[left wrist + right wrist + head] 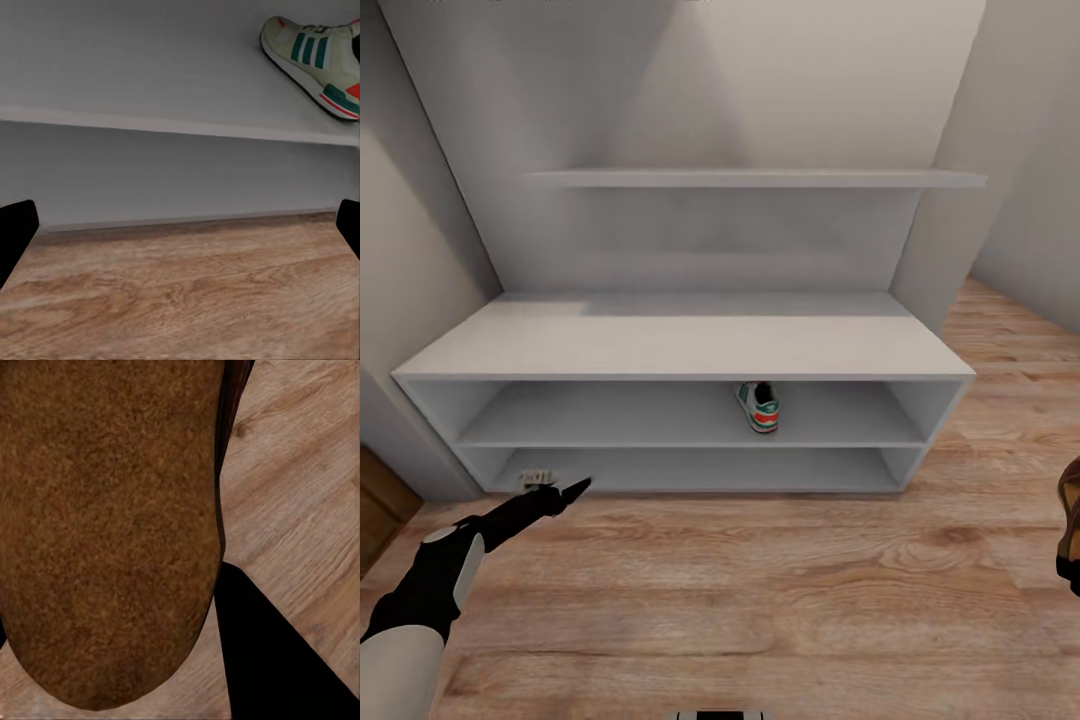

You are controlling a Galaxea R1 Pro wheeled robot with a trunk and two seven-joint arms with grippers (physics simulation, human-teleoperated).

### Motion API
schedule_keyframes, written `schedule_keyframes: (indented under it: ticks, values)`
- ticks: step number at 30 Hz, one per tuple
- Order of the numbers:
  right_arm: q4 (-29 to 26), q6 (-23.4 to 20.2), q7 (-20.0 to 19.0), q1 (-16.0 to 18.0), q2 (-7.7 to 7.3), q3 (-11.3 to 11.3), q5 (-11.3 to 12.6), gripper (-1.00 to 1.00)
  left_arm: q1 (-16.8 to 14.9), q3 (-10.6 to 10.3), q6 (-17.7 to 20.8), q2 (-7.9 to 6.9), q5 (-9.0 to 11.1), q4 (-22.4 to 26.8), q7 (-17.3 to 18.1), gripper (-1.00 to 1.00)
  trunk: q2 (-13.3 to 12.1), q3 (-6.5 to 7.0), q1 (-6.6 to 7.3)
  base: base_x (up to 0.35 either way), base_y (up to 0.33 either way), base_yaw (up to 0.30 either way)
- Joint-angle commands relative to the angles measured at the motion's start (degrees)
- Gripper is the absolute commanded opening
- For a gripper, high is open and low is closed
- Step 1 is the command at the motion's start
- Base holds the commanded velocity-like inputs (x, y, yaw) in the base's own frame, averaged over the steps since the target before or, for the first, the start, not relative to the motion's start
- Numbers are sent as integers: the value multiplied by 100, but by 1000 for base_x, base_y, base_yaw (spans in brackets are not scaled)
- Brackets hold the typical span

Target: Pick up the two gym shoes and the two sandals from the corridor floor and place them onto the hallstand (shoe rack) in the corridor, making sure they are on the rack and not on the floor. Arrange them so the two gym shoes are next to each other and the two sandals are next to each other.

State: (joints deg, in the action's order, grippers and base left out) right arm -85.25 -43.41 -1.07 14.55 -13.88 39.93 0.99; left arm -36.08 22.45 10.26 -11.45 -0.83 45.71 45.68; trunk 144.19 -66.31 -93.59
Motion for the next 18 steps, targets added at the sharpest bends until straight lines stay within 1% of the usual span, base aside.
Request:
schedule_keyframes:
  ticks: [1,14,18]
  values:
    - [-10,-36,10,4,-1,6,24,-100,-4,21,46,5,-10,1,39,100,2,-5,3,-215,250,0]
    - [-10,-36,10,4,-1,5,24,-100,-4,21,46,27,-6,-1,46,100,2,-5,3,-221,245,0]
    - [-10,-36,10,4,-1,5,24,-100,-4,15,46,33,-5,-1,46,100,2,-5,3,-158,275,0]
